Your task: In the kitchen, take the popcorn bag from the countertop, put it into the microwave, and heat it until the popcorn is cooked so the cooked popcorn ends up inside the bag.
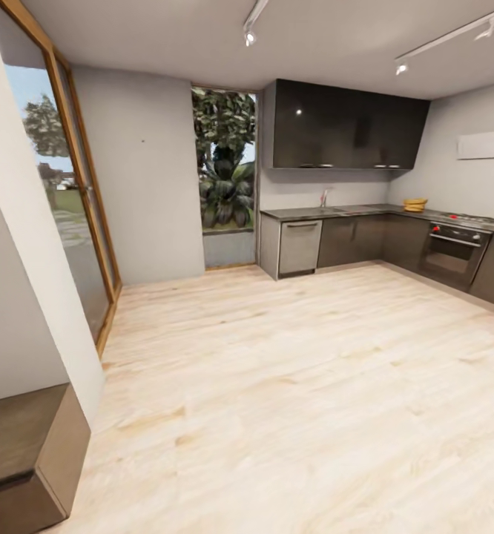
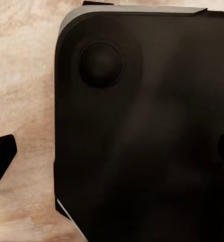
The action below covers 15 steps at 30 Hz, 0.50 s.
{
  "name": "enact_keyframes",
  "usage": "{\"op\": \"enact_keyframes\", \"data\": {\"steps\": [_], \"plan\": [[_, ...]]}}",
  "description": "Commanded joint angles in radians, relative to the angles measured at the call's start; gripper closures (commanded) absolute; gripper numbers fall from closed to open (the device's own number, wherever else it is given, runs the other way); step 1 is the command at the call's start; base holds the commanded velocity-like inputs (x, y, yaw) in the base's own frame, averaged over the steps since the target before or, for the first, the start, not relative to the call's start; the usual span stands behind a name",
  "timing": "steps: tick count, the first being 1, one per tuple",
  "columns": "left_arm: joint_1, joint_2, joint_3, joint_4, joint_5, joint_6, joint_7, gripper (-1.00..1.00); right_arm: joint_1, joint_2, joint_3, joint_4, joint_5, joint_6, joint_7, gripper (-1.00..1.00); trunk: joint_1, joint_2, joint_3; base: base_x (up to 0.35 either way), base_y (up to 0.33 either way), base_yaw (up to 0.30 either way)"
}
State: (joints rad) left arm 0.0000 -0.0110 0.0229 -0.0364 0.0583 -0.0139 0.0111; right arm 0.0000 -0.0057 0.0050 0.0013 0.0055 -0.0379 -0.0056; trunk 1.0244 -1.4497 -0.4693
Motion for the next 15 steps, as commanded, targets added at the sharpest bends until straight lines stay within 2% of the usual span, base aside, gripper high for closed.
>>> {"op": "enact_keyframes", "data": {"steps": [1, 15], "plan": [[0.000, 0.000, 0.002, 0.000, 0.006, -0.001, 0.001, -1.00, 0.000, 0.001, 0.000, 0.000, 0.000, -0.013, -0.001, -1.00, 0.001, 0.000, -0.001, 0.325, 0.000, 0.000], [0.000, 0.000, 0.002, 0.000, 0.006, -0.002, 0.001, -1.00, 0.000, 0.000, -0.002, 0.000, -0.004, -0.027, -0.001, -1.00, 0.001, 0.000, -0.001, 0.326, 0.000, 0.000]]}}
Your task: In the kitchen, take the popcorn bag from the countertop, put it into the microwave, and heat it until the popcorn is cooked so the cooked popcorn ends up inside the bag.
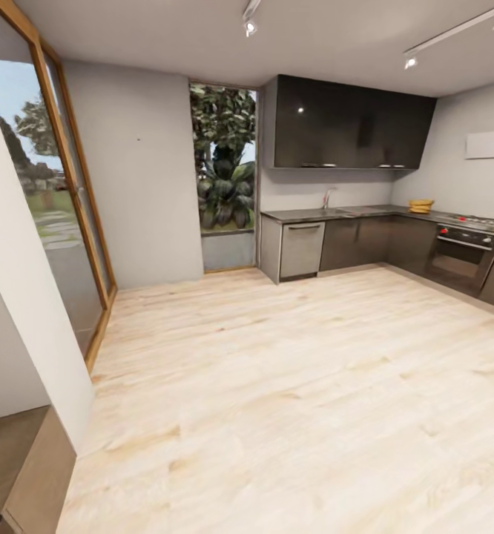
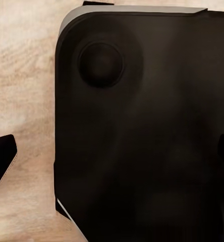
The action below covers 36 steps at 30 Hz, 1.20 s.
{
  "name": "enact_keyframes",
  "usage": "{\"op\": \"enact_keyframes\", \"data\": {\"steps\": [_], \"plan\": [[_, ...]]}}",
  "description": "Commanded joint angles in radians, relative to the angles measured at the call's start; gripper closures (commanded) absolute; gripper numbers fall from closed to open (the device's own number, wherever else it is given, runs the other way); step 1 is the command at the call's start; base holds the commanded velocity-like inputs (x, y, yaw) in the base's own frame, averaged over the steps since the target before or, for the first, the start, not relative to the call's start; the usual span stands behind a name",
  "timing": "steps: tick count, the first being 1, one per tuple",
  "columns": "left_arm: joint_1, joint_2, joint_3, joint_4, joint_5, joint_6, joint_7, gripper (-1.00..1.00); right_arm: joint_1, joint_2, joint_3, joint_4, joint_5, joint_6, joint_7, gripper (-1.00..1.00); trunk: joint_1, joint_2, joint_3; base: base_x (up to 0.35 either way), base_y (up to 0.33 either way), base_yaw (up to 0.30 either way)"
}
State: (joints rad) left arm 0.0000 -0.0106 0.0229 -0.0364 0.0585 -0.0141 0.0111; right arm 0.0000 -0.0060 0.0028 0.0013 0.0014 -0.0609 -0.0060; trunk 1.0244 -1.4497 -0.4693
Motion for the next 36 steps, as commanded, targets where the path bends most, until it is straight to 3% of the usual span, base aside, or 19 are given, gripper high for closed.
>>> {"op": "enact_keyframes", "data": {"steps": [1, 12, 18, 36], "plan": [[0.000, 0.000, 0.002, 0.000, 0.006, -0.002, 0.001, -1.00, 0.000, 0.000, 0.000, 0.000, 0.000, -0.004, -0.001, -1.00, 0.001, 0.000, -0.001, 0.326, 0.000, 0.000], [0.000, 0.000, 0.002, 0.000, 0.006, -0.003, 0.001, -1.00, 0.000, 0.001, -0.004, 0.000, -0.011, -0.010, -0.001, -1.00, 0.001, 0.000, -0.001, 0.325, 0.000, -0.001], [0.000, 0.001, 0.002, 0.000, 0.006, -0.003, 0.001, -1.00, 0.000, 0.001, -0.007, 0.000, -0.013, -0.010, -0.002, -1.00, 0.001, 0.000, -0.001, 0.310, 0.000, -0.176], [0.000, 0.000, 0.002, -0.002, 0.001, -0.004, -0.002, -1.00, 0.000, 0.001, -0.007, 0.000, -0.015, -0.010, -0.002, -1.00, 0.001, 0.000, -0.001, 0.017, 0.000, -0.246]]}}
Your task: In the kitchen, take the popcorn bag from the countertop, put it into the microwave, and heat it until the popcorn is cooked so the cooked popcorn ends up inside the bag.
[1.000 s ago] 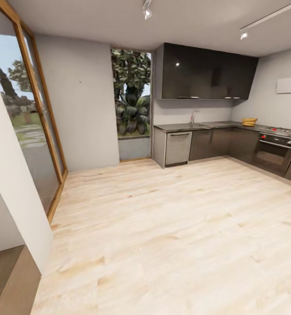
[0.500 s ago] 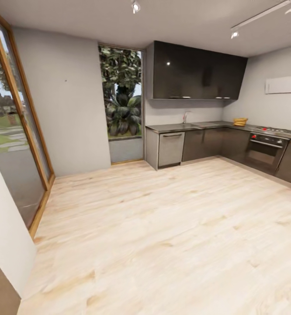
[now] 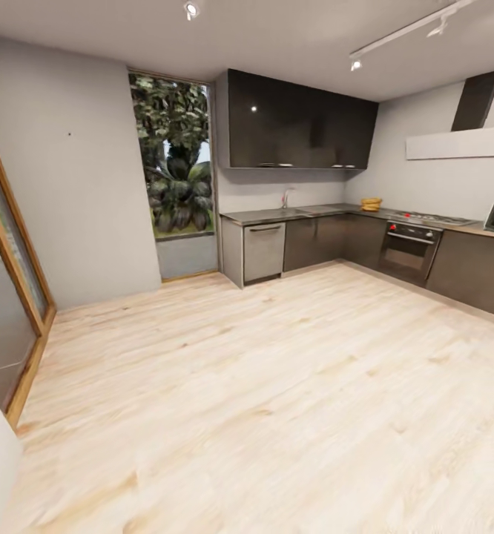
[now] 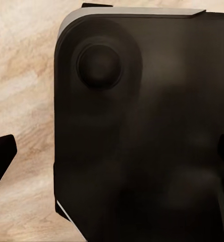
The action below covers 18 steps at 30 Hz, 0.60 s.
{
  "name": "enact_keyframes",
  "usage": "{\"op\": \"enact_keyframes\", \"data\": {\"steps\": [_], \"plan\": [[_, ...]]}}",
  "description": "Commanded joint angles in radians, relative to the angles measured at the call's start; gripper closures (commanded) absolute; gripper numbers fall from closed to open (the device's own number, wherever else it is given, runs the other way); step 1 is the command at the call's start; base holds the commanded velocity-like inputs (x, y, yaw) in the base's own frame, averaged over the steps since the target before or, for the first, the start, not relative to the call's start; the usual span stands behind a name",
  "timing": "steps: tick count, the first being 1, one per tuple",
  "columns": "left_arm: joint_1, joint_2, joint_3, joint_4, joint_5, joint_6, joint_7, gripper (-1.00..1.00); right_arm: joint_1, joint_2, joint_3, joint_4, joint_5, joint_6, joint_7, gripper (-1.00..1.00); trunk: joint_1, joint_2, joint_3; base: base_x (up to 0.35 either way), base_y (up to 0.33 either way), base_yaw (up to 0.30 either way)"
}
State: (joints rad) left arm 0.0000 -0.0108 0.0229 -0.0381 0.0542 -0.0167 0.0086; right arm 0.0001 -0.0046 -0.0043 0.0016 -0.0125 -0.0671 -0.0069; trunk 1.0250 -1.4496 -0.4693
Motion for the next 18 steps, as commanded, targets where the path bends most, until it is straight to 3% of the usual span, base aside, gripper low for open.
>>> {"op": "enact_keyframes", "data": {"steps": [1, 6, 18], "plan": [[0.000, -0.001, 0.002, -0.001, 0.006, -0.002, 0.000, -1.00, 0.000, 0.000, 0.000, 0.001, -0.001, -0.003, -0.001, -1.00, 0.000, 0.000, -0.001, 0.000, 0.000, -0.248], [0.000, -0.001, 0.001, -0.001, 0.004, -0.002, -0.006, -1.00, 0.000, 0.000, 0.000, 0.000, -0.001, -0.003, -0.001, -1.00, 0.000, 0.000, -0.001, 0.066, 0.000, -0.248], [0.000, -0.001, 0.000, 0.001, 0.004, -0.002, -0.007, -1.00, 0.000, -0.001, 0.000, 0.001, -0.003, -0.003, -0.001, -1.00, 0.000, 0.000, -0.001, 0.305, 0.000, -0.248]]}}
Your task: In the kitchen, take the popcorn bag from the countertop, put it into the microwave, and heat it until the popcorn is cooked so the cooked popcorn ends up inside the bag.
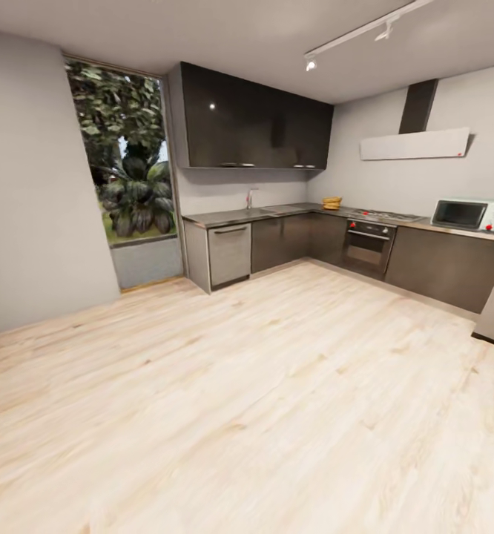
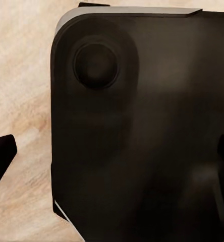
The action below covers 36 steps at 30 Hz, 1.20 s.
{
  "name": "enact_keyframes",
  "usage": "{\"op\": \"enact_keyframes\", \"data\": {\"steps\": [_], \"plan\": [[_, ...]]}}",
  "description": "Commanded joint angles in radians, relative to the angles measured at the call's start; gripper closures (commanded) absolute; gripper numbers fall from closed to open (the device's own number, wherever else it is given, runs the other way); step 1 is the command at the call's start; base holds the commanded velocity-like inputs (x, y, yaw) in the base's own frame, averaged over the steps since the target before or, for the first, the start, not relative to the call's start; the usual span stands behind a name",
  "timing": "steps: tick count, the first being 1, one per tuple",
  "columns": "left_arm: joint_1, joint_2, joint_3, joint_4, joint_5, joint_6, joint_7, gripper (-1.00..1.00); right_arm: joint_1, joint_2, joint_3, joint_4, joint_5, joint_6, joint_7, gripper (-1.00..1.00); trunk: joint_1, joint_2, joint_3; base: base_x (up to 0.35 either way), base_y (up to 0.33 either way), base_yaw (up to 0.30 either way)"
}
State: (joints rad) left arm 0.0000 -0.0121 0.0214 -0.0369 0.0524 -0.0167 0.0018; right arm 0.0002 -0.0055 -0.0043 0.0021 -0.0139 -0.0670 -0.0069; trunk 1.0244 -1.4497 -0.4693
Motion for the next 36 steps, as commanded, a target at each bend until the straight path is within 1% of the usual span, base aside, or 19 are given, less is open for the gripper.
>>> {"op": "enact_keyframes", "data": {"steps": [1, 6, 36], "plan": [[0.000, 0.000, 0.002, 0.000, 0.006, -0.002, 0.000, -1.00, 0.000, 0.000, 0.000, 0.000, -0.001, -0.004, -0.001, -1.00, 0.001, 0.000, -0.001, 0.258, 0.000, -0.248], [0.000, 0.000, 0.003, 0.000, 0.007, -0.002, 0.001, -1.00, 0.000, -0.001, 0.000, 0.000, -0.001, -0.004, -0.001, -1.00, 0.001, 0.000, -0.001, 0.073, 0.000, -0.248], [0.000, 0.000, 0.003, 0.000, 0.007, -0.002, 0.004, -1.00, 0.000, 0.000, -0.002, 0.000, -0.001, -0.004, -0.001, -1.00, 0.001, 0.000, -0.001, 0.001, 0.000, -0.248]]}}
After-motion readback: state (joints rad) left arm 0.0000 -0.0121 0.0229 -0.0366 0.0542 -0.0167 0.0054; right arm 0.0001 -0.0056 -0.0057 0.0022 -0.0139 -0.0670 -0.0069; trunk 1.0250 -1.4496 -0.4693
